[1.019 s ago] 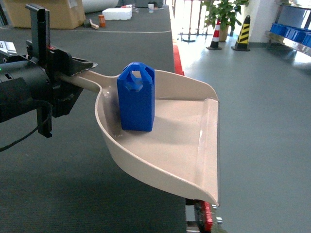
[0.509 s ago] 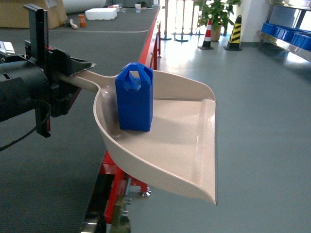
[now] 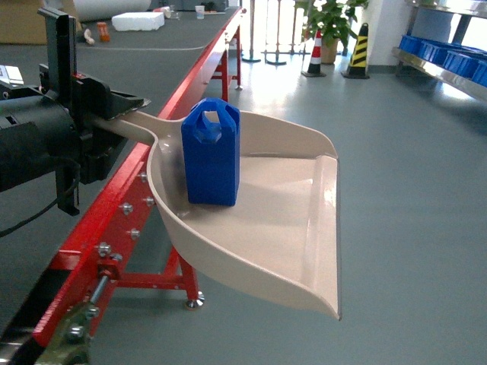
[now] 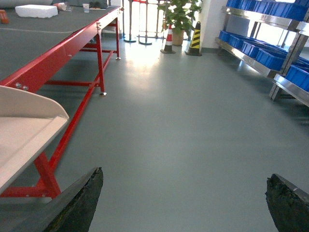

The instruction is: Place part in tray to right shelf

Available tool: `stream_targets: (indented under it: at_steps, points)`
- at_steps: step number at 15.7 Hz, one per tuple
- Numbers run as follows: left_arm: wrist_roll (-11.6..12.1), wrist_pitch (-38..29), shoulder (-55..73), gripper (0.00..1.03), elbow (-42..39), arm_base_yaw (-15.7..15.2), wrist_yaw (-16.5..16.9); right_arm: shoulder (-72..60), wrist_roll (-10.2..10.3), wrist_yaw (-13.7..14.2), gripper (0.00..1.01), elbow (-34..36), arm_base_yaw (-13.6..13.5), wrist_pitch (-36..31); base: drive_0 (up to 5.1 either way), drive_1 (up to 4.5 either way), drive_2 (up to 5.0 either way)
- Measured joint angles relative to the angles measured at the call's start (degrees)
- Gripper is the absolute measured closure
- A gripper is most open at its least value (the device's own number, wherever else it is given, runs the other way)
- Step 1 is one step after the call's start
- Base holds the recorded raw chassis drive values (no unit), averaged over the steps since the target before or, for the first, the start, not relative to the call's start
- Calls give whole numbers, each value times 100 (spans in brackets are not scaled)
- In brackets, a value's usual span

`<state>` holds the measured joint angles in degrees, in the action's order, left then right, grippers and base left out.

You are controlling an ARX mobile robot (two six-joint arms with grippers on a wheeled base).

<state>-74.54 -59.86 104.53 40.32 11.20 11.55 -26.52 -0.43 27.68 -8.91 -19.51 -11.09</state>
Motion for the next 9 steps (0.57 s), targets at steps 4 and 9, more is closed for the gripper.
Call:
stream_targets:
  at_steps: [4, 9]
  points:
    - [-2, 2, 0, 86, 0, -9, 2, 2, 0, 2, 3, 0, 0, 4, 500, -245, -245]
    - [0, -4, 0, 86, 0, -4, 4, 0, 0, -2, 3, 0, 0, 0, 504, -241, -241]
